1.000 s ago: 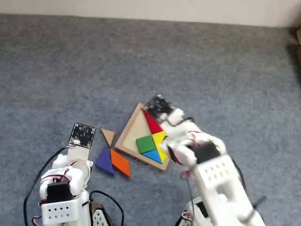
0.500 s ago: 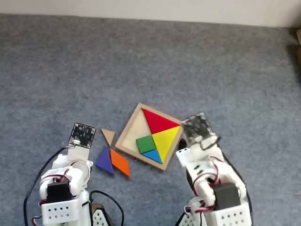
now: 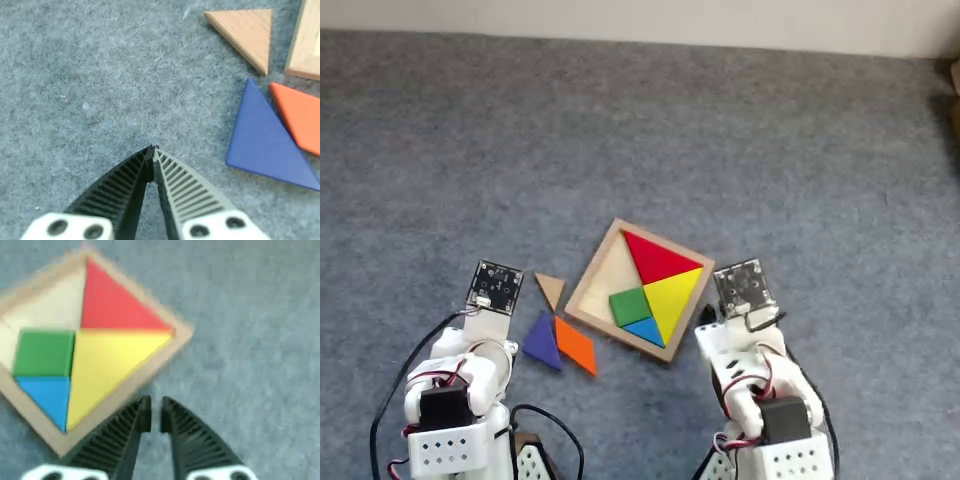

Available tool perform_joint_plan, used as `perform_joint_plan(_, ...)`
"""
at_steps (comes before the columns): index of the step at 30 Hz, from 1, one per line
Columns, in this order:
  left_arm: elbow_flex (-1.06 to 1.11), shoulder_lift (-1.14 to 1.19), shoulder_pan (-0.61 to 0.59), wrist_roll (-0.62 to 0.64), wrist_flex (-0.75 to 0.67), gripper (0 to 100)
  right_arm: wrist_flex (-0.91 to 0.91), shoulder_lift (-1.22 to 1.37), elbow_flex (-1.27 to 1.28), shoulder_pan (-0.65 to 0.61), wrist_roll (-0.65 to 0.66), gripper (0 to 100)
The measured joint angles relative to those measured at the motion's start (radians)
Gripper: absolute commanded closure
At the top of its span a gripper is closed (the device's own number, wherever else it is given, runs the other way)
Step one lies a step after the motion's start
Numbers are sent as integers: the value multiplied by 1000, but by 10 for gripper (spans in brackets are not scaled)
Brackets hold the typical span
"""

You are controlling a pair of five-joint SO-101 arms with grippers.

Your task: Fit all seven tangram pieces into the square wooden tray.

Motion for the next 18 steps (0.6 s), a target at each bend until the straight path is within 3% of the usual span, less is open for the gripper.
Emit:
perform_joint_plan(8,0,0,64,0,0,995,0,-2,5,0,-2,995)
perform_joint_plan(18,0,0,239,0,0,995,98,-2,5,21,-164,995)
